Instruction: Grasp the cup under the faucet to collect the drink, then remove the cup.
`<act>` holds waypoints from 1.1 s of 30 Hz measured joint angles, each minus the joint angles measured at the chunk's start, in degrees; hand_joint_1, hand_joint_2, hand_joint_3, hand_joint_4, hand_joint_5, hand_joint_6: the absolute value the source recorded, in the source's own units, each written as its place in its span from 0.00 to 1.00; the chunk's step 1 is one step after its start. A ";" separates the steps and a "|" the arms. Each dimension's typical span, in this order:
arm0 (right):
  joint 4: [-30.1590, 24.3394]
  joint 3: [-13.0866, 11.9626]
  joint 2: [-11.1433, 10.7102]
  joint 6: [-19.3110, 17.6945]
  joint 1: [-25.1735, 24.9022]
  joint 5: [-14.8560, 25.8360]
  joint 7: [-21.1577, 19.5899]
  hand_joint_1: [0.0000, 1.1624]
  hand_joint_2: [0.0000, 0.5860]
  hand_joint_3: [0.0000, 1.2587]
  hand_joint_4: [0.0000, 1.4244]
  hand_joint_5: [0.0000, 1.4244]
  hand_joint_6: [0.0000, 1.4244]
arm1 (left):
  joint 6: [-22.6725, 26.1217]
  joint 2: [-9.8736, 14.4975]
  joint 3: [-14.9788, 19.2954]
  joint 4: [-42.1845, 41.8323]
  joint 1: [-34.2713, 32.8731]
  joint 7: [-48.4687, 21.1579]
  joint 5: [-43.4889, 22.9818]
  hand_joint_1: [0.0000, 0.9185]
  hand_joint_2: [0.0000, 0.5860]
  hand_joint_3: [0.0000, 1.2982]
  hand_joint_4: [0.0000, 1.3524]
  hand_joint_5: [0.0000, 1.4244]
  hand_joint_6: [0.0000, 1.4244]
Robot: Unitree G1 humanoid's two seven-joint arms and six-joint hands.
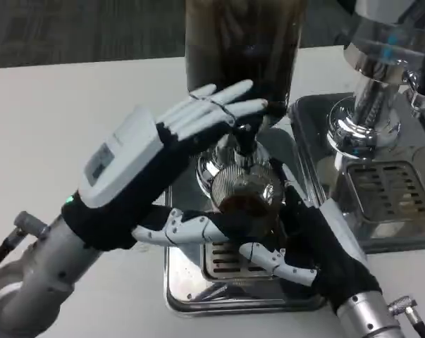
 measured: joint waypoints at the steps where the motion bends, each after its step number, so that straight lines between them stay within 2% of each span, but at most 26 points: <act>1: 0.03 -0.06 0.03 -0.09 0.01 0.01 -0.07 0.51 0.32 0.00 0.00 0.00 0.06 | -0.17 -0.14 0.62 0.00 0.08 0.68 0.06 0.00 0.30 0.18 0.05 0.14 0.10; 5: 0.49 -0.19 0.17 -0.95 0.10 0.29 -0.09 0.52 0.32 0.00 0.00 0.00 0.07 | -0.90 -1.35 4.34 -0.01 0.22 3.93 0.02 0.00 0.30 0.18 0.05 0.14 0.10; 16: 1.53 -0.31 0.89 -2.28 0.11 1.79 0.07 0.55 0.30 0.00 0.00 0.00 0.08 | -1.00 -2.45 10.37 -0.77 3.33 6.84 -1.53 0.00 0.31 0.13 0.00 0.11 0.07; 22: 1.66 -0.31 2.28 -2.28 0.34 1.65 -0.73 0.60 0.28 0.00 0.00 0.00 0.06 | -0.40 -1.55 14.22 6.19 8.11 10.08 0.66 0.00 0.31 0.10 0.00 0.08 0.04; 28: 2.18 0.05 2.92 -2.27 0.21 1.31 -1.12 0.62 0.28 0.00 0.00 0.00 0.06 | 1.64 -1.05 14.66 11.43 10.55 13.33 3.60 0.00 0.32 0.10 0.00 0.08 0.03; 33: 3.18 0.10 3.49 -2.19 -0.54 0.41 -1.94 0.64 0.26 0.00 0.00 0.00 0.06 | 3.02 -0.77 12.76 15.27 12.32 15.28 6.68 0.00 0.33 0.10 0.00 0.08 0.03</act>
